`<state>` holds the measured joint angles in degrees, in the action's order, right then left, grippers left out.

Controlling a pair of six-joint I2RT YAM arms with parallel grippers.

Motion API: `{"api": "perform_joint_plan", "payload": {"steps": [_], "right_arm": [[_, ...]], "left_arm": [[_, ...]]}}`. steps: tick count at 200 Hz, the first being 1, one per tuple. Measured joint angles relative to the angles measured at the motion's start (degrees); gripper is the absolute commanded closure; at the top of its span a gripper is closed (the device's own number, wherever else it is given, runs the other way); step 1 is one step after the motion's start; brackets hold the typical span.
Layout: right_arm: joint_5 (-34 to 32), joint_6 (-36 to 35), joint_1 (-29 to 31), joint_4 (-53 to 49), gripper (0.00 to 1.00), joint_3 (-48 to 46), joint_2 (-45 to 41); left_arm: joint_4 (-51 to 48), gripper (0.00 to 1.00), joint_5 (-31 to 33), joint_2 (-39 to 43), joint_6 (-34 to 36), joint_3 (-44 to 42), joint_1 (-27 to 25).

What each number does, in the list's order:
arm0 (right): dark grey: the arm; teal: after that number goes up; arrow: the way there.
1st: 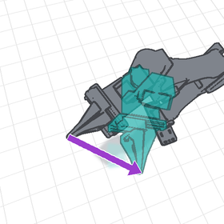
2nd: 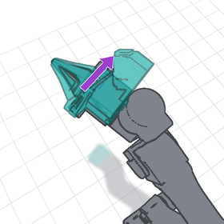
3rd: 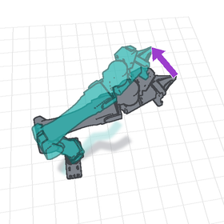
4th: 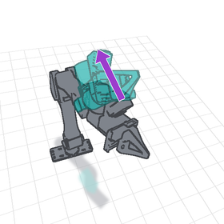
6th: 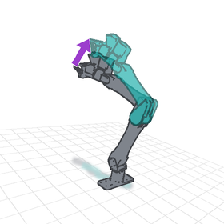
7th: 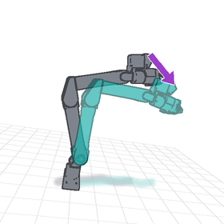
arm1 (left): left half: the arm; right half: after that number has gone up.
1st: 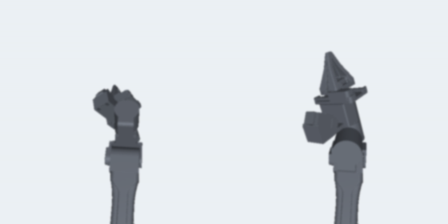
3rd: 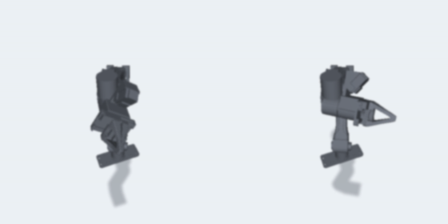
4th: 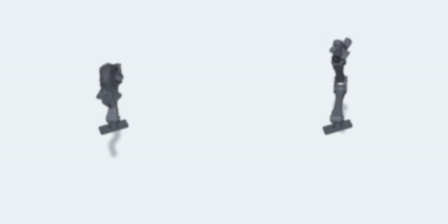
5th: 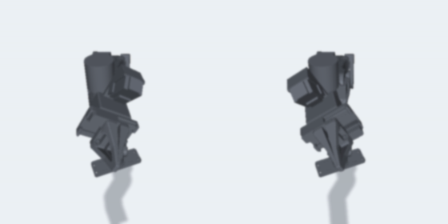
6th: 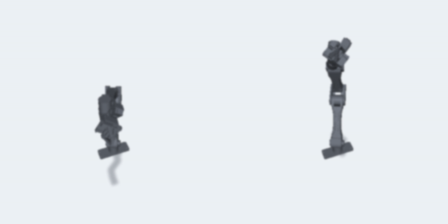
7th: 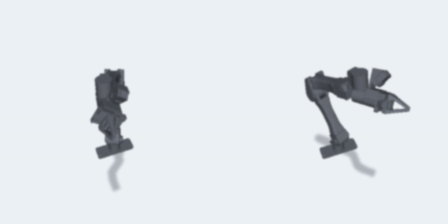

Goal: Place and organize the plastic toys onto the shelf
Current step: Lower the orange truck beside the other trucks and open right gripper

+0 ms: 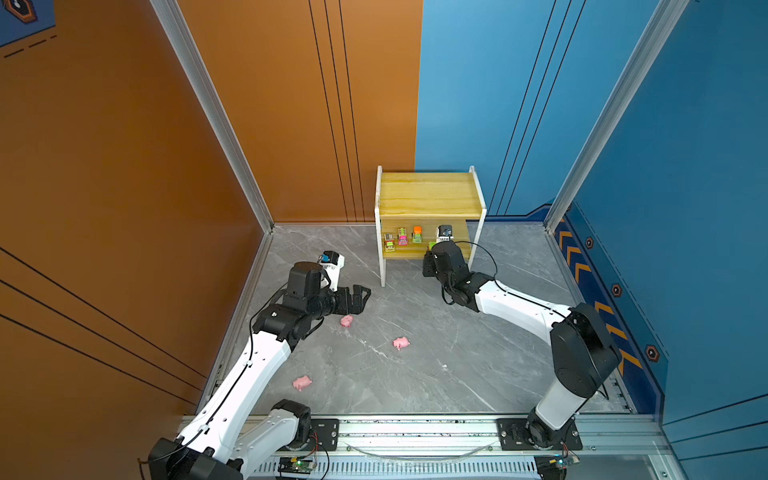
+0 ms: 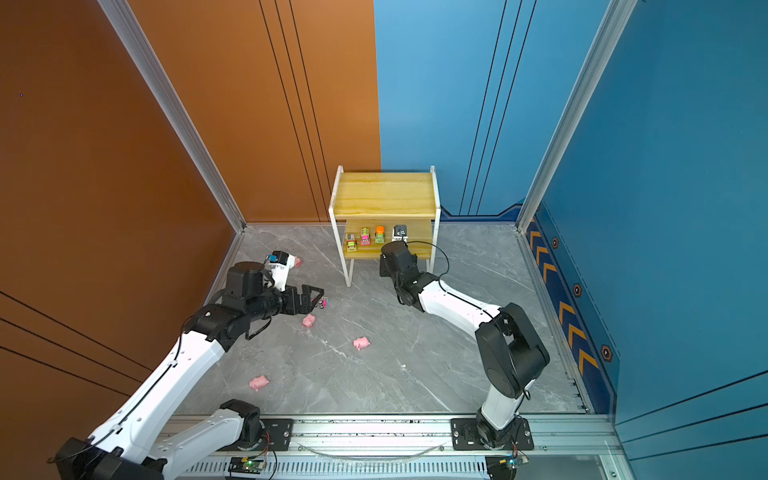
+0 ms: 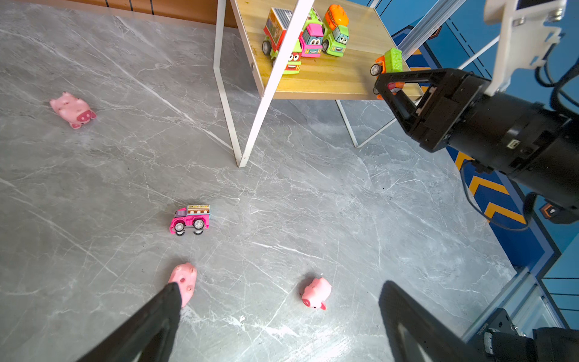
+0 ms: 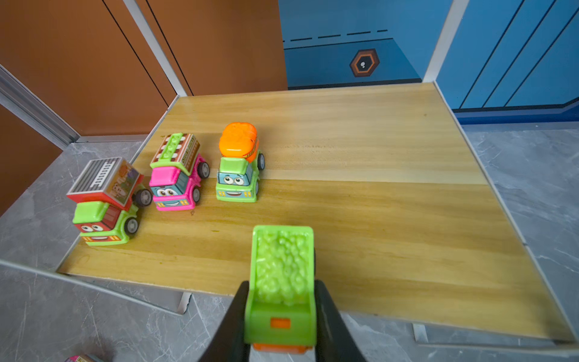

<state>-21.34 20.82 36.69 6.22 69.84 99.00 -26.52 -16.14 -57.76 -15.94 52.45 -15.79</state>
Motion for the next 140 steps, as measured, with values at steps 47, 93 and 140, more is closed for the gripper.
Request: {"api": "perform_joint_plan", "payload": {"steps": [47, 93, 140], "right_arm": [[-1.03, -2.27, -0.07, 2.64, 0.75, 1.25, 2.54], [-1.46, -3.89, -0.57, 5.03, 0.75, 1.70, 4.26], [-1.53, -5.20, -0.70, 6.51, 0.71, 2.34, 5.66]], "left_arm": [[0.00, 0.01, -0.04, -0.11, 0.00, 0.00, 0.04], [0.00, 0.01, -0.46, -0.37, -0.02, 0.00, 0.04], [0.00, 0.01, -0.48, -0.44, -0.02, 0.00, 0.04]]}}
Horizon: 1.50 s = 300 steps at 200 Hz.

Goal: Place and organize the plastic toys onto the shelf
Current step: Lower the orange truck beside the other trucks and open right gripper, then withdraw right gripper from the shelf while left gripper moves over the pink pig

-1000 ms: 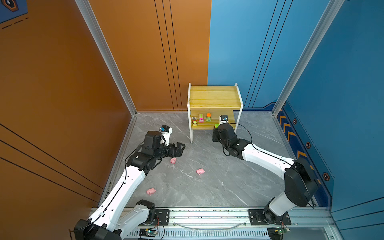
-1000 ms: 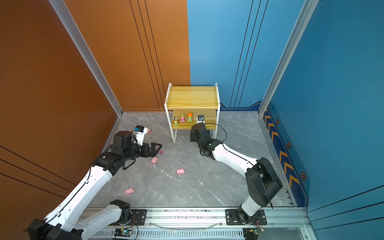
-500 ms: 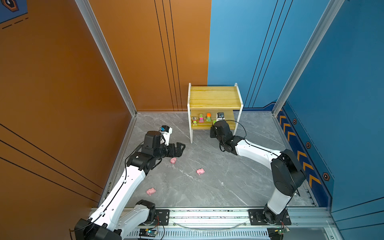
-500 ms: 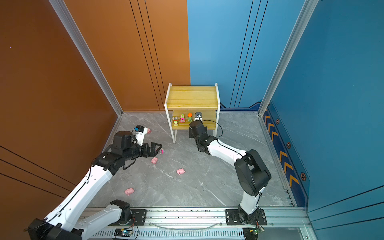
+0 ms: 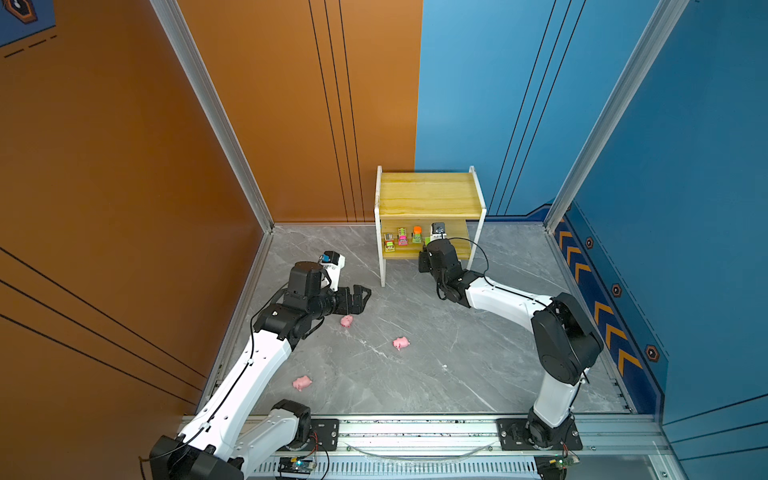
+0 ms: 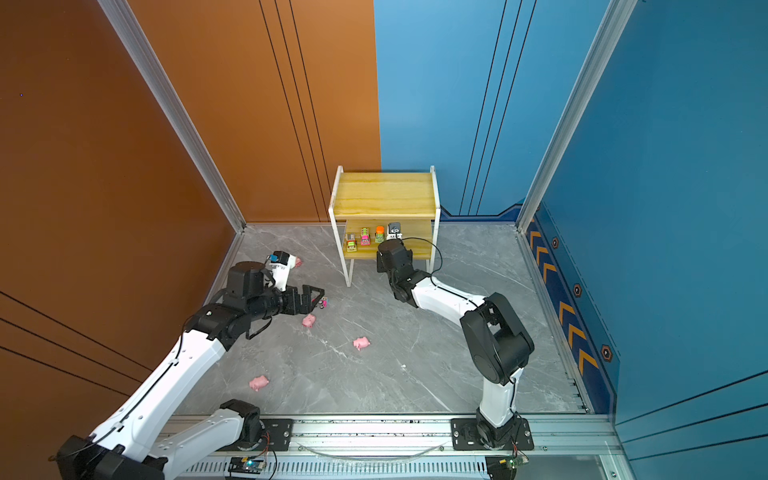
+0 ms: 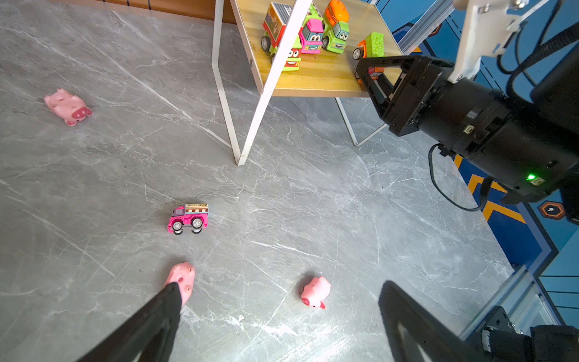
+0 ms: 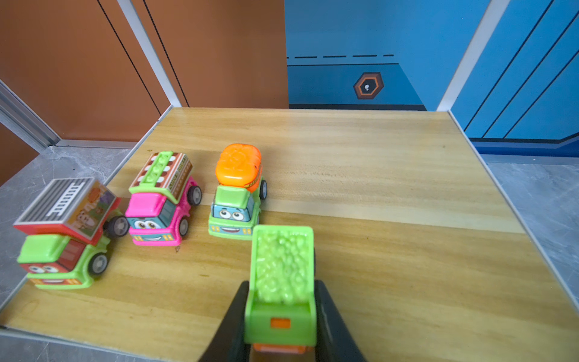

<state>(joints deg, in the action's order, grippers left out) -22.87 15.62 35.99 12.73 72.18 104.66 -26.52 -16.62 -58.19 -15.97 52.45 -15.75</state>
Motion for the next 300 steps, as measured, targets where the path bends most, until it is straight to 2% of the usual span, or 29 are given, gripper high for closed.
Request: {"api": "perform_joint_plan", "payload": {"steps": [27, 87, 162, 236, 300], "right_arm": [[0.02, -0.42, -0.13, 0.22, 0.66, 0.39, 0.35], [0.04, -0.83, -0.66, 0.17, 0.43, 0.63, 1.01], [0.07, -0.79, -0.04, 0.13, 0.28, 0.09, 0.26], [0.50, -0.83, 2.99, 0.98, 0.12, -11.85, -11.02], [3.30, -1.27, 9.20, -0.72, 0.09, -24.44, -26.16]], "left_arm": [[0.00, 0.01, 0.00, 0.00, 0.00, 0.00, 0.00], [0.00, 0.01, 0.00, -0.15, 0.00, 0.00, 0.00], [0.02, 0.01, 0.02, -0.61, 0.02, 0.00, 0.00], [0.02, 0.01, 0.09, -0.96, 0.02, 0.00, 0.48], [0.04, 0.00, 1.64, -1.88, 0.00, 0.00, 2.25]]}}
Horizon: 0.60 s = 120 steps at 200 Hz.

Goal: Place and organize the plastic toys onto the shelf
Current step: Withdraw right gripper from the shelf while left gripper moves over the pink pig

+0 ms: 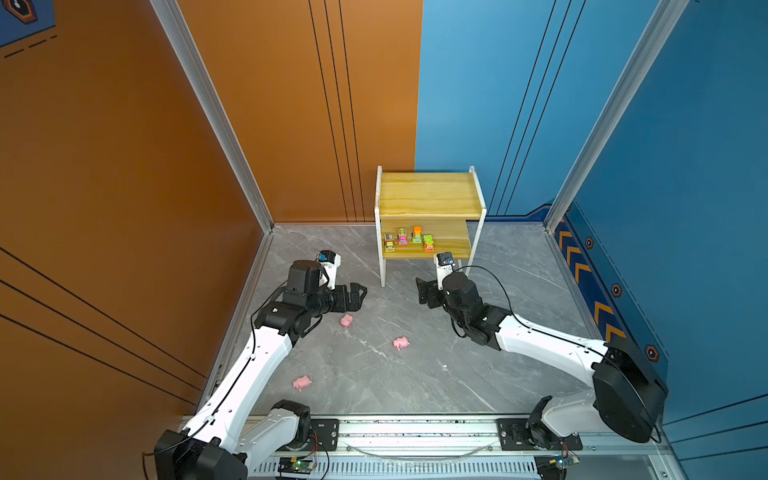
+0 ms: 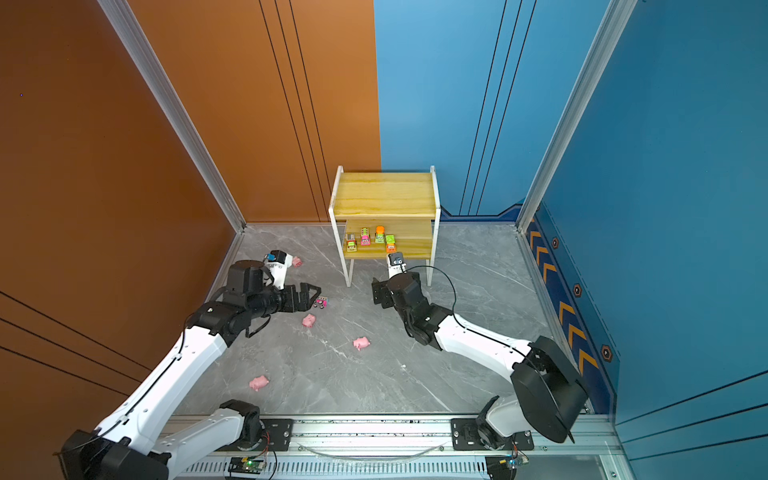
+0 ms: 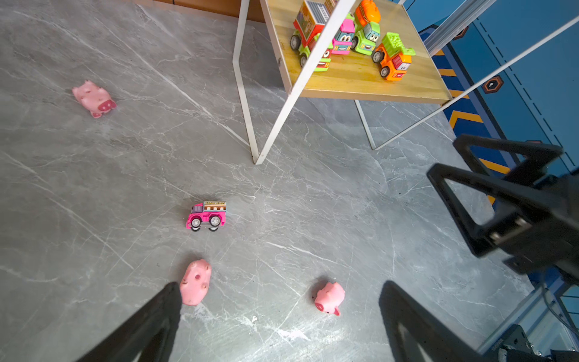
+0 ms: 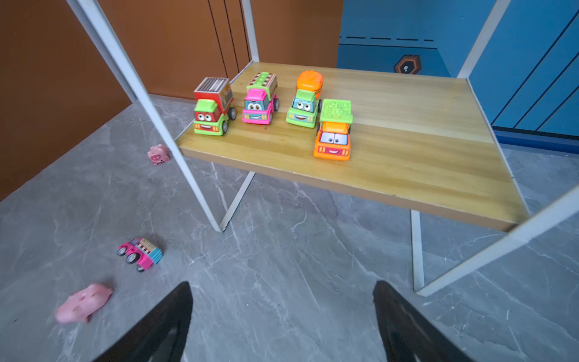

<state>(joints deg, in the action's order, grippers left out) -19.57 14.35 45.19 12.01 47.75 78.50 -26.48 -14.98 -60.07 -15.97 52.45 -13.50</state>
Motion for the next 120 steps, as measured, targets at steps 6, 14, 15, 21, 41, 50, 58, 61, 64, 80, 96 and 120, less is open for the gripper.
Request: {"api": "perform_joint_plan", "payload": {"steps": [6, 14, 15, 21, 41, 50, 58, 61, 64, 80, 96, 120], "right_arm": [[0.24, 0.04, 0.44, -0.55, 0.09, -1.31, -2.14], [0.79, 0.09, 0.74, -1.40, 0.10, -3.15, -5.05], [0.85, 0.09, 0.76, -1.53, 0.10, -3.32, -5.35], [1.44, 0.24, 0.81, -2.27, 0.10, -4.57, -7.30], [3.08, 1.11, 0.90, -5.33, 0.10, -8.31, -12.57], [3.76, 1.68, 1.07, -6.88, 0.10, -10.14, -14.53], [4.63, 2.47, 1.31, -8.04, 0.10, -12.04, -16.17], [4.85, 2.64, 1.40, -8.37, 0.10, -12.57, -16.57], [5.09, 2.97, 1.44, -8.83, 0.10, -13.22, -17.18], [6.56, 4.61, 1.75, -10.99, 0.10, -16.61, -19.67], [7.58, 5.75, 1.88, -12.52, 0.10, -19.17, -21.64], [9.01, 7.21, 2.16, -12.90, 0.11, -22.03, -23.89]], "left_arm": [[0.00, 0.00, 0.17, -0.24, 0.00, 0.00, 0.11], [0.00, 0.00, 0.52, -0.59, -0.04, 0.00, 0.11], [0.00, 0.00, 0.52, -0.63, -0.04, 0.00, 0.11], [0.00, 0.00, 0.83, -0.98, -0.15, 0.00, 0.17], [-0.04, 0.00, 1.88, -2.32, -0.22, -0.02, 0.33], [-0.04, 0.00, 2.56, -2.93, -0.22, -0.02, 0.33], [-0.11, 0.01, 3.34, -3.58, -0.39, -0.02, 0.33], [-0.09, 0.01, 3.63, -3.80, -0.39, -0.02, 0.33], [-0.13, 0.00, 3.96, -4.11, -0.42, -0.02, 0.33], [-0.55, 0.01, 6.12, -5.70, -0.44, -0.02, 0.31], [-1.31, 0.01, 8.81, -7.52, -0.81, -0.02, 0.31], [-2.56, 0.02, 12.13, -11.19, -2.54, 0.00, 0.31]]}}
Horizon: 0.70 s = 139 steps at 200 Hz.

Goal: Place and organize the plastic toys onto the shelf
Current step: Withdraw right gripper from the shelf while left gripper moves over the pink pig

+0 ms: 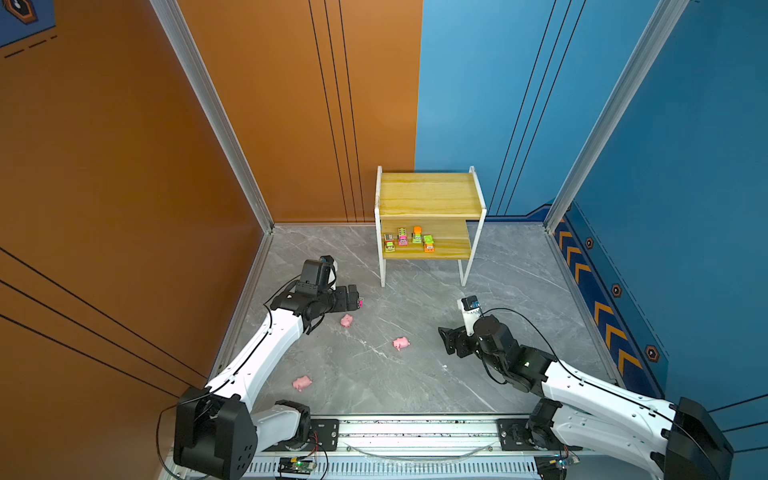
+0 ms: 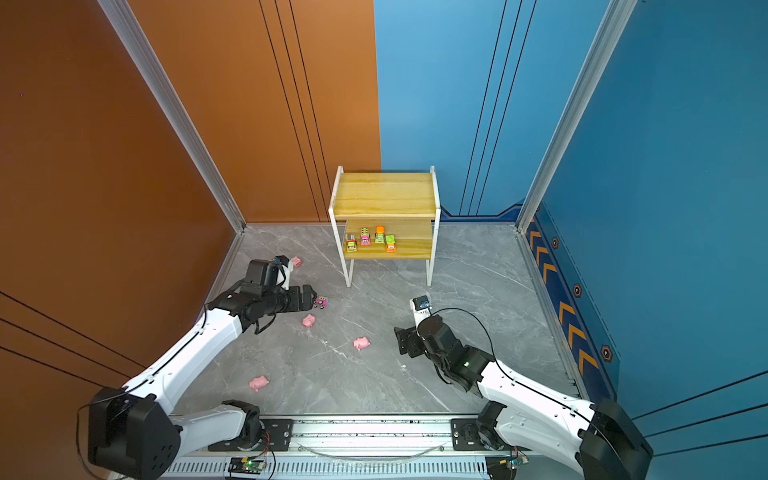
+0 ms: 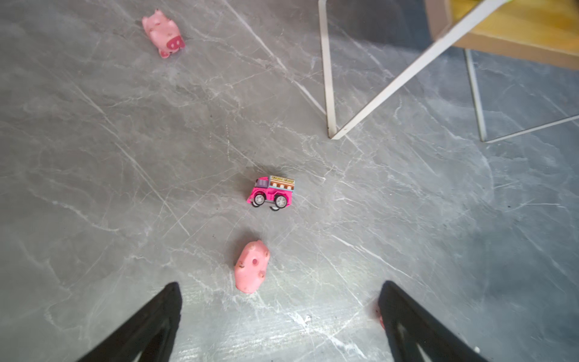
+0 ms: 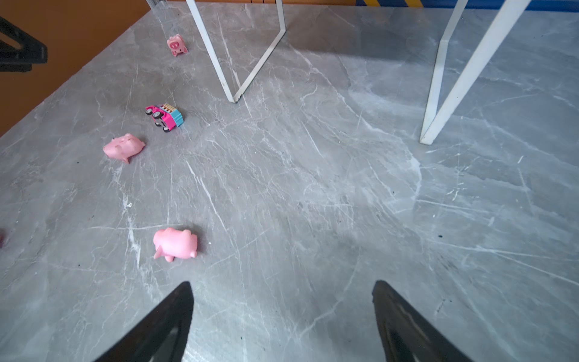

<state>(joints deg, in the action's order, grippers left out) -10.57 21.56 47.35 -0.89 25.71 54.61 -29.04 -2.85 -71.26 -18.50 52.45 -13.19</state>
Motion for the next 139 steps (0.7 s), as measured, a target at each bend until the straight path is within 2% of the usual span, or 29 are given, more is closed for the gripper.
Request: {"api": "perform_joint_plan", "payload": {"steps": [42, 75, 139], "right_arm": [[1.68, 1.42, 0.35, 1.81, 0.11, -2.95, -0.35], [3.17, 1.42, 0.57, 4.20, 0.11, -3.21, 2.62], [5.07, 1.18, 1.09, 8.48, 0.11, -3.52, 4.22]], "left_arm": [[-2.62, 0.05, 2.67, -8.37, -4.76, 1.81, 0.00], [-3.37, 0.00, 3.52, -15.23, -5.97, 6.01, -1.22], [-3.39, 0.02, 3.93, -25.07, 1.70, 13.94, -2.69]]}}
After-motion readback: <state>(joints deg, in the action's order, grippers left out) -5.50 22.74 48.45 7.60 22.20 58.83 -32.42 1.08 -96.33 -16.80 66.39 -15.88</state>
